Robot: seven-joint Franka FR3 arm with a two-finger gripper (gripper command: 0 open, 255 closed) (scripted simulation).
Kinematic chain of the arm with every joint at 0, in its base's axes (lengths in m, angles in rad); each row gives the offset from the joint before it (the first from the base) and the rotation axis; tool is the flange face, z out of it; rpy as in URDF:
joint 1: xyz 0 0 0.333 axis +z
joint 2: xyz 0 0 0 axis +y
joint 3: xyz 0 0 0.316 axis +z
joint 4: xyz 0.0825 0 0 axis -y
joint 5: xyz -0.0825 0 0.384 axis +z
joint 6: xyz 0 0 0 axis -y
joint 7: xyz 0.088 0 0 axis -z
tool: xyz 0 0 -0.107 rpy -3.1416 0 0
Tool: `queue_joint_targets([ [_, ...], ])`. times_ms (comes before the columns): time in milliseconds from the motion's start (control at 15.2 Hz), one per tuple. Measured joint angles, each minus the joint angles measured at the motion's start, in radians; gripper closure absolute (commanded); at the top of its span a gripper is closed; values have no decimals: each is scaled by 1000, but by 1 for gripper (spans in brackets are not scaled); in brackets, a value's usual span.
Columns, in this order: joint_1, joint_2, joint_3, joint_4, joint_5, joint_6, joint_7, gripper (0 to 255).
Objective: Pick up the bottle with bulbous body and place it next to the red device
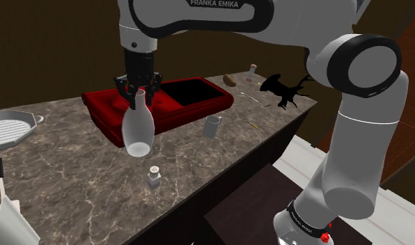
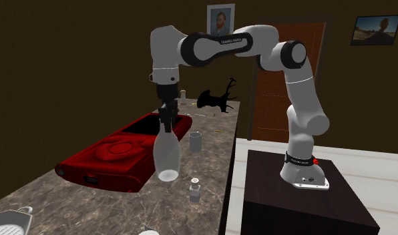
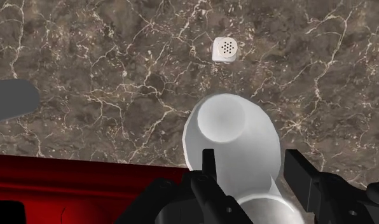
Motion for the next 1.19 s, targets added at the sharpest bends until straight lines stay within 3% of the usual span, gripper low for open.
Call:
queue_joint_targets([
  [858, 27, 41, 3, 235, -15, -196, 3, 255],
  [1188, -53, -69, -15, 144, 29, -207, -80, 255],
])
